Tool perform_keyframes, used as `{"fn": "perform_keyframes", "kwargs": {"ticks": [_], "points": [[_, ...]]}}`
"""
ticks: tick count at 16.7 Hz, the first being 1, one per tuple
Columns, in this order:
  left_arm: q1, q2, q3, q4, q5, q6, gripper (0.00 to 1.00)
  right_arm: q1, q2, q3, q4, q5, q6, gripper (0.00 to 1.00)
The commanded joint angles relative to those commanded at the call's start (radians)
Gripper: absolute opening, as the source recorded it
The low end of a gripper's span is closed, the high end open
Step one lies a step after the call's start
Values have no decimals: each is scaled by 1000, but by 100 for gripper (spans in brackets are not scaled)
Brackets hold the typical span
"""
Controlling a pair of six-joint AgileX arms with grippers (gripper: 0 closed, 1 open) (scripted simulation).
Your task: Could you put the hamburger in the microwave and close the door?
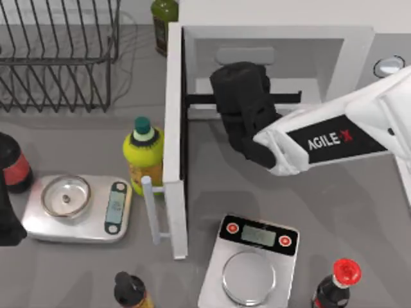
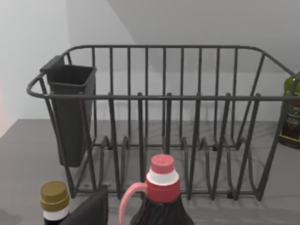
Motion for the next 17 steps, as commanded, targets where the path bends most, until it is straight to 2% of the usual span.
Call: {"fn": "perform_keyframes", "kwargs": {"ticks": [9, 17], "points": [[0, 0, 0, 0, 0, 0, 100, -9, 11, 25, -3, 3, 2, 0], [0, 0, 0, 0, 0, 0, 100, -65, 175, 369, -188, -69, 18, 0]]}}
